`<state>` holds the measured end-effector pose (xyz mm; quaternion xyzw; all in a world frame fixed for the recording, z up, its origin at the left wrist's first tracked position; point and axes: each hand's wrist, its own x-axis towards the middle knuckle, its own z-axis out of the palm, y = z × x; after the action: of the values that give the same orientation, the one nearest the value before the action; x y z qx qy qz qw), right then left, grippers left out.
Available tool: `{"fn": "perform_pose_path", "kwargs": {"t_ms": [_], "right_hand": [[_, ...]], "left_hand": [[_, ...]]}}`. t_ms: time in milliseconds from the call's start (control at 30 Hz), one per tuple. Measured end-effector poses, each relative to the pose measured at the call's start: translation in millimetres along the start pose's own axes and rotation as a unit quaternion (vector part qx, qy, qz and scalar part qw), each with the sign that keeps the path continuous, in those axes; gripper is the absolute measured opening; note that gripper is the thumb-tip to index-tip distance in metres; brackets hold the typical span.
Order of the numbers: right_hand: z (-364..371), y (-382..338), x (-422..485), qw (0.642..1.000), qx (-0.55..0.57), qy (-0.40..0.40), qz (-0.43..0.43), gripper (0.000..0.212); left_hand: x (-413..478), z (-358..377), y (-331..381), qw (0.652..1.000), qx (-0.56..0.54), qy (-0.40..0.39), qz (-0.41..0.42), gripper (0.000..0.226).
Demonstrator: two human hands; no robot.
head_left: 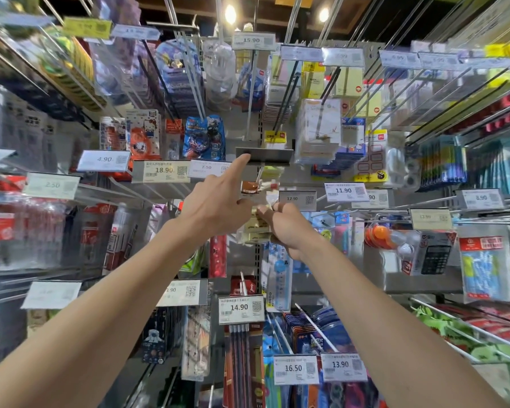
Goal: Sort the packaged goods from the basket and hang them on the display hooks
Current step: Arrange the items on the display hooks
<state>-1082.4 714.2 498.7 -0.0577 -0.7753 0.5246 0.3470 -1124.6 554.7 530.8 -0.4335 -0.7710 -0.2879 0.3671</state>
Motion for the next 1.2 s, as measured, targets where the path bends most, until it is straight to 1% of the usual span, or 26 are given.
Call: {"fn": "perform_pose_path", "kwargs": {"t_ms": [67, 100, 233, 300, 367, 400, 467, 533, 567, 700, 800, 900, 933, 1000, 1067, 1133, 1200], "right_hand": [[0.0, 1.9, 0.8, 1.0, -0.001, 0.017, 0.01, 0.026], [0.1, 3.2, 0.7, 0.999, 0.001, 0.03, 0.015, 0.028], [-0.8, 19.7, 1.0, 0.997, -0.022, 0.067, 0.033, 0.056], [-0.6, 29.7, -4.5, 0.996, -0.033, 0.075, 0.036, 0.06], [-0.4, 37.3, -14.6, 0.992, -0.074, 0.091, 0.038, 0.059], [-0.8, 41.5, -19.4, 0.989, -0.104, 0.099, 0.039, 0.058], [-1.1, 51.3, -29.1, 0.98, -0.163, 0.103, 0.039, 0.053], [-2.4, 61.8, -38.8, 0.976, -0.197, 0.09, 0.026, 0.044], [-3.4, 66.4, -43.6, 0.976, -0.201, 0.079, 0.02, 0.042], [-7.7, 76.1, -51.1, 0.971, -0.233, 0.047, 0.0, 0.027], [-9.7, 74.0, -37.1, 0.965, -0.26, 0.029, 0.023, 0.029], [-6.6, 65.3, -26.0, 0.953, -0.294, -0.034, 0.065, 0.035], [-4.8, 62.2, -23.8, 0.948, -0.303, -0.056, 0.081, 0.034], [-2.3, 57.2, -25.4, 0.937, -0.321, -0.092, 0.107, 0.023], [-7.3, 40.4, -26.1, 0.915, -0.346, -0.158, 0.137, 0.019], [-14.2, 13.3, -29.2, 0.888, -0.356, -0.242, 0.162, 0.022], [-21.9, -23.5, -33.4, 0.862, -0.362, -0.304, 0.182, 0.025]], "left_hand": [[-1.8, 2.9, -1.5, 1.0, -0.002, 0.0, 0.001, 0.088], [-2.9, 4.9, -2.2, 1.0, -0.003, -0.001, 0.0, 0.088], [-8.4, 15.3, -9.7, 1.0, -0.006, 0.001, 0.002, 0.085], [-14.8, 21.1, -12.7, 1.0, -0.017, -0.003, 0.007, 0.082], [-23.2, 30.3, -17.4, 0.999, -0.036, 0.001, 0.019, 0.075], [-28.0, 35.4, -20.6, 0.999, -0.037, 0.007, 0.025, 0.068], [-37.7, 47.0, -29.9, 0.999, -0.036, 0.007, 0.029, 0.045], [-45.9, 59.5, -40.4, 0.999, -0.045, -0.018, 0.017, 0.025], [-49.1, 64.9, -45.8, 0.998, -0.048, -0.033, 0.007, 0.018], [-57.6, 76.7, -58.8, 0.995, -0.041, -0.09, -0.018, 0.021], [-52.1, 81.3, -65.7, 0.987, -0.053, -0.148, -0.037, 0.018], [-39.6, 74.2, -66.0, 0.971, -0.041, -0.223, -0.071, 0.015], [-34.8, 69.9, -65.1, 0.967, -0.028, -0.241, -0.079, 0.013], [-31.9, 59.6, -61.7, 0.955, -0.015, -0.279, -0.1, 0.014], [-26.6, 44.2, -55.1, 0.934, -0.024, -0.332, -0.134, 0.016], [-23.6, 22.6, -44.2, 0.91, -0.032, -0.381, -0.159, 0.012], [-18.5, -5.3, -31.5, 0.885, -0.027, -0.431, -0.175, 0.018]]}}
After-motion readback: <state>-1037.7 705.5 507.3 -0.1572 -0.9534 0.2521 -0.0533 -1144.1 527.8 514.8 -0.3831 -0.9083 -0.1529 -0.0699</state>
